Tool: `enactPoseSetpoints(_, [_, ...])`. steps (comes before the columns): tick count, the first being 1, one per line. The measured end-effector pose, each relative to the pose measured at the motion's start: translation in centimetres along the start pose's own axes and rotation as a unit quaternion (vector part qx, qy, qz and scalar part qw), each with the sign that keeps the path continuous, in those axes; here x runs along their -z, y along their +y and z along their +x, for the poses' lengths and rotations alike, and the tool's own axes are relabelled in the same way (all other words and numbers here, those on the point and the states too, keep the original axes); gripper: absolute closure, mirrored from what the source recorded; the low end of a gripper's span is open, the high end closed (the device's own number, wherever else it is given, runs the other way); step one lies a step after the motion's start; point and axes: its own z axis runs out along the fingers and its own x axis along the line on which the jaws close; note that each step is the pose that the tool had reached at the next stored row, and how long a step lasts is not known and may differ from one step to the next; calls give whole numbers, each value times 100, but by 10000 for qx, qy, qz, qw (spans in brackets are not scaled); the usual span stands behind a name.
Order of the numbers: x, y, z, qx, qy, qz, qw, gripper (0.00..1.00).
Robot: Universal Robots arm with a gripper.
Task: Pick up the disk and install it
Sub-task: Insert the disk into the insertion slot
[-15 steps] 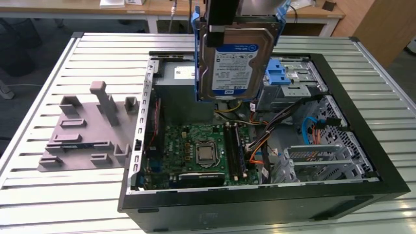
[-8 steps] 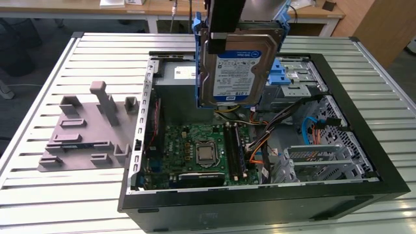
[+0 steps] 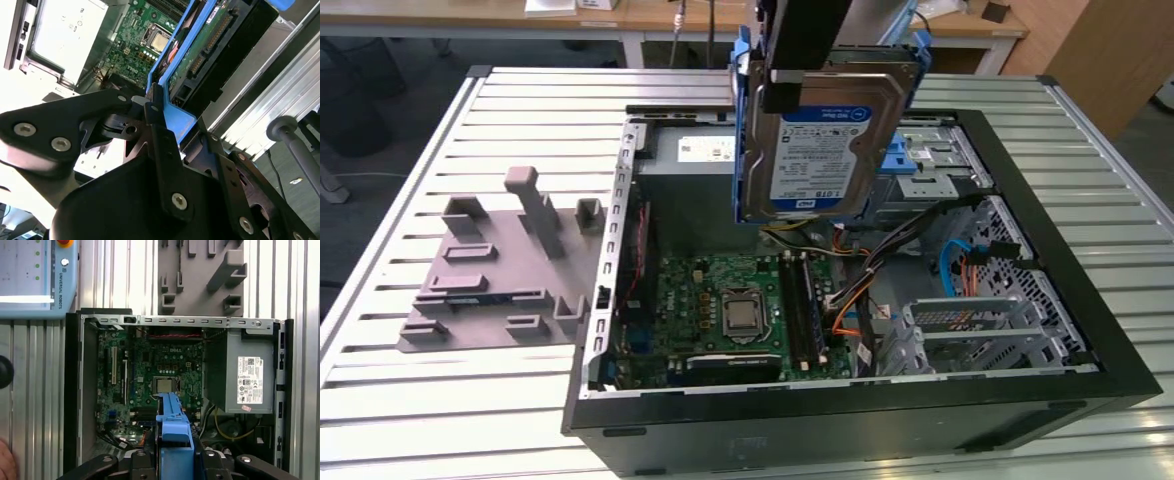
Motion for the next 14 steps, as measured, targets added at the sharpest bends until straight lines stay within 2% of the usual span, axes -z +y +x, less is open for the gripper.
enactPoseSetpoints(10, [2,-6,179,0,0,0,10000,64])
enactPoseSetpoints(14, [-6,-82,207,0,0,0,10000,64])
